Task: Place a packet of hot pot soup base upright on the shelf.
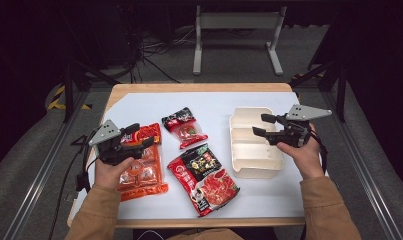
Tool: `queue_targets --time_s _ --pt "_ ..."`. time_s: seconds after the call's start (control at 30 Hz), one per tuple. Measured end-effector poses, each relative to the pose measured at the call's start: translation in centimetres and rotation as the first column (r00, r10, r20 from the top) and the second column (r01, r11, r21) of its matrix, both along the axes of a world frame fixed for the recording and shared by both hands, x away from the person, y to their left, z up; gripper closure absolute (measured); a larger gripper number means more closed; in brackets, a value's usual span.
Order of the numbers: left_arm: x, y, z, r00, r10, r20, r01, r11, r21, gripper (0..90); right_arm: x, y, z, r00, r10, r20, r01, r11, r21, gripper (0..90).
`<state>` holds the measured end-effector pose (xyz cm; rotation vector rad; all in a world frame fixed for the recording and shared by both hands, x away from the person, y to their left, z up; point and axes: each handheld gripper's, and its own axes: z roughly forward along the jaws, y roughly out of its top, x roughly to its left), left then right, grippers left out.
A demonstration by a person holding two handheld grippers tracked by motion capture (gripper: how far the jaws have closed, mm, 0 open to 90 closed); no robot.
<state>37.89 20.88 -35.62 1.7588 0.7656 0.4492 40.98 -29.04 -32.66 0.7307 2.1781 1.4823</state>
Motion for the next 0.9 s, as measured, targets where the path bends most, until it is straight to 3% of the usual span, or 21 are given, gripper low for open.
queue_targets --time_s 0.1,0.5,0.9 --pt "0.2 -0.1 0.3 1.0 0.004 -0.005 -0.003 0.9998 0.021 25.9 0.1 -0.2 -0.2 0.9999 0.007 0.01 -0.007 1.0 0.026 38.7" --pt "0.1 -1.3 0.4 0.9997 0.016 -0.017 -0.015 0.9989 0.044 24.1 -0.1 0.0 -0.2 0.9999 -0.004 0.014 0.004 1.0 -0.004 36.4" --pt "-0.4 -3.7 0.5 0.9962 -0.073 -0.049 0.075 0.9962 0.045 23.9 -0.2 0.5 -0.1 0.9998 0.009 0.017 -0.009 1.0 -0.017 35.3"
